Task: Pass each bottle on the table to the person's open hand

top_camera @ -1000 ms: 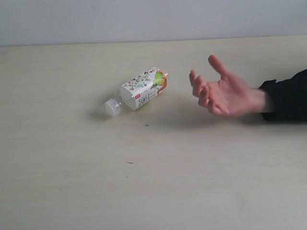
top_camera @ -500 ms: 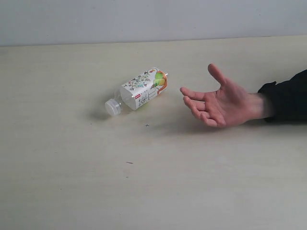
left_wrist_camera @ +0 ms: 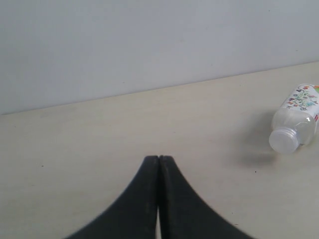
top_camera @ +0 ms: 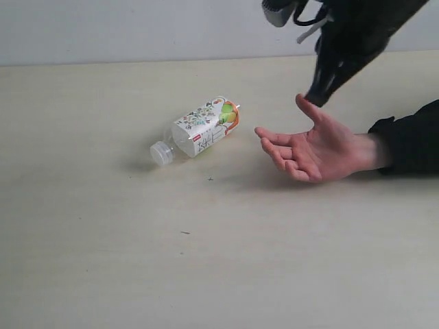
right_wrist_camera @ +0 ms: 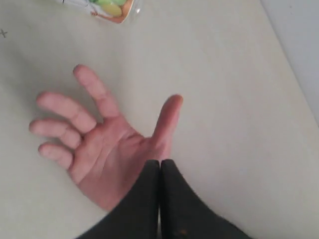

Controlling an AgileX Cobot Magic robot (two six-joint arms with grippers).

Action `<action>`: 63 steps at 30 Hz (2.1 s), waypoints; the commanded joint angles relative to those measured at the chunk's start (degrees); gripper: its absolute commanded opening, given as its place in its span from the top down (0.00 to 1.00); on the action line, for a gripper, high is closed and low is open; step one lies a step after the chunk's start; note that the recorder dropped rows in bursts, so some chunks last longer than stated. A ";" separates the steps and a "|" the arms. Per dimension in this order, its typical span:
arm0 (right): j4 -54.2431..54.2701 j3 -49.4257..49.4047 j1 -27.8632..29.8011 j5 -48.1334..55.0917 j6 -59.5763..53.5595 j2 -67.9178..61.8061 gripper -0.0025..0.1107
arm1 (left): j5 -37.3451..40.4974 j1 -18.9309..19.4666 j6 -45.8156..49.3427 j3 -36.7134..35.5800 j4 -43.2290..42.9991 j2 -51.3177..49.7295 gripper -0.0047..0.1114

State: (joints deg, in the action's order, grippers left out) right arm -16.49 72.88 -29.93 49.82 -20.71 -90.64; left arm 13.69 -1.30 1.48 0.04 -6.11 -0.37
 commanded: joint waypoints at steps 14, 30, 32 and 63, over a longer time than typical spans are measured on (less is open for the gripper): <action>-7.38 8.04 -0.10 -26.52 -34.62 -17.01 0.41 | -0.05 0.13 -0.13 -0.04 0.32 0.37 0.95; -9.07 8.19 -1.43 -17.49 -3.81 -15.07 0.62 | -0.05 0.13 -0.13 -0.04 0.32 0.37 0.95; -10.06 8.19 -1.43 -14.14 -9.55 -14.65 0.64 | 0.06 0.13 -0.13 -0.04 0.32 0.37 0.95; -31.48 8.19 -8.09 -30.04 -30.15 -27.86 0.39 | 0.17 0.13 -0.13 -0.04 0.32 0.37 0.95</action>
State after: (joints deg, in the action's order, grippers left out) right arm -47.16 80.83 -37.97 20.99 -53.02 -119.34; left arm 13.69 -1.30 1.48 0.04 -6.11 -0.37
